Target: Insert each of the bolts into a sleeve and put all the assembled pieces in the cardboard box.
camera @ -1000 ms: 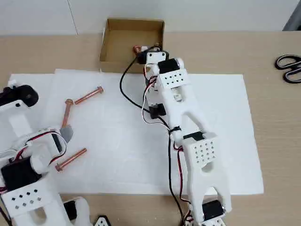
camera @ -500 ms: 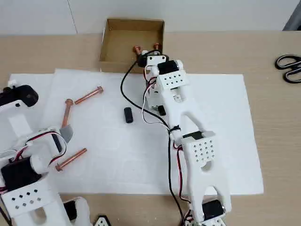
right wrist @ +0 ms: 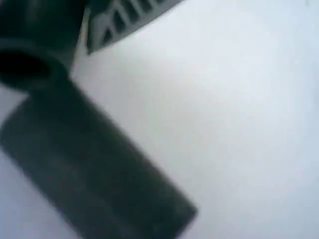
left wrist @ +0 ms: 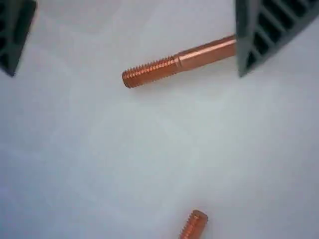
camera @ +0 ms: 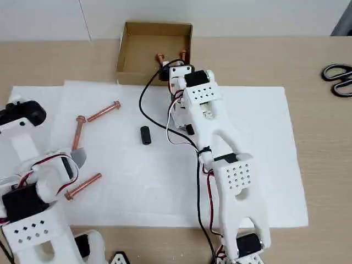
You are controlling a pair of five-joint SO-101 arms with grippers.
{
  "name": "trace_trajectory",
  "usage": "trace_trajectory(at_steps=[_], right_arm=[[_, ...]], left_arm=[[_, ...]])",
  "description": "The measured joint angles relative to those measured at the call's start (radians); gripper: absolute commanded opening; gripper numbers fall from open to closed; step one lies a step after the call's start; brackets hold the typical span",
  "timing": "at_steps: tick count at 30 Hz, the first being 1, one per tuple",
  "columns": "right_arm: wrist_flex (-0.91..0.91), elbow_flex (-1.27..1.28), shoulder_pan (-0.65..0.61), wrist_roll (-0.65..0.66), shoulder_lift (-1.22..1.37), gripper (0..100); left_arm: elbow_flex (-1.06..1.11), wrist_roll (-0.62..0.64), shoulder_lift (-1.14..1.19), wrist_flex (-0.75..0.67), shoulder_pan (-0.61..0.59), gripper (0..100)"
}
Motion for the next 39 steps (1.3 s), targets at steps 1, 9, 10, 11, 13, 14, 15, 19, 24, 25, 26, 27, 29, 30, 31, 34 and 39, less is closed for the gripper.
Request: trace_trajectory(at_steps=[1, 9, 10, 11, 13, 14, 15, 19, 24, 25, 26, 27, 29, 30, 31, 34, 39], right_arm=[[0.002, 0.0, 0.002, 0.0, 0.0, 9.5], [0.002, 0.0, 0.009, 0.0, 0.0, 1.3], [0.002, 0.0, 0.008, 0.0, 0.0, 0.6], [0.003, 0.0, 0.009, 0.0, 0.0, 0.3], [0.003, 0.0, 0.014, 0.0, 0.0, 0.3], [0.003, 0.0, 0.018, 0.0, 0.0, 0.3], [0.003, 0.0, 0.025, 0.0, 0.0, 0.3], [0.005, 0.0, 0.043, 0.0, 0.0, 0.3], [0.038, 0.002, 0.064, 0.0, -0.015, 0.3], [0.046, 0.003, 0.069, 0.0, -0.029, 0.3], [0.048, 0.005, 0.074, 0.0, -0.051, 0.3], [0.048, 0.005, 0.075, 0.0, -0.077, 0.3], [0.052, 0.005, 0.074, 0.0, -0.147, 0.3], [0.055, 0.005, 0.071, 0.0, -0.187, 0.3], [0.057, 0.005, 0.069, 0.0, -0.226, 0.3], [0.057, 0.018, 0.071, 0.0, -0.345, 0.3], [0.058, 0.114, 0.071, 0.0, -0.548, 0.3]], left_arm=[[0.0, 0.0, 0.0, 0.0, 0.0, 27], [0.0, 0.0, 0.0, 0.0, 0.0, 27], [0.0, 0.0, 0.0, 0.0, 0.0, 27], [0.0, 0.0, 0.0, 0.0, 0.0, 27], [0.0, 0.0, 0.0, 0.0, 0.0, 27], [0.0, 0.0, 0.0, 0.0, 0.0, 27], [0.0, 0.0, 0.0, 0.0, 0.0, 27], [-0.054, -0.002, 0.0, 0.003, 0.0, 27], [-0.187, -0.068, 0.0, 0.072, 0.0, 27], [-0.207, -0.072, 0.0, 0.087, 0.0, 27], [-0.229, -0.072, 0.0, 0.103, 0.0, 27], [-0.245, -0.074, 0.0, 0.118, 0.0, 27], [-0.282, -0.075, 0.0, 0.15, 0.0, 27], [-0.301, -0.075, 0.0, 0.164, 0.0, 27], [-0.318, -0.075, 0.0, 0.176, 0.0, 27], [-0.368, -0.075, 0.0, 0.186, 0.0, 27], [-0.451, -0.075, -0.031, 0.186, 0.025, 27]])
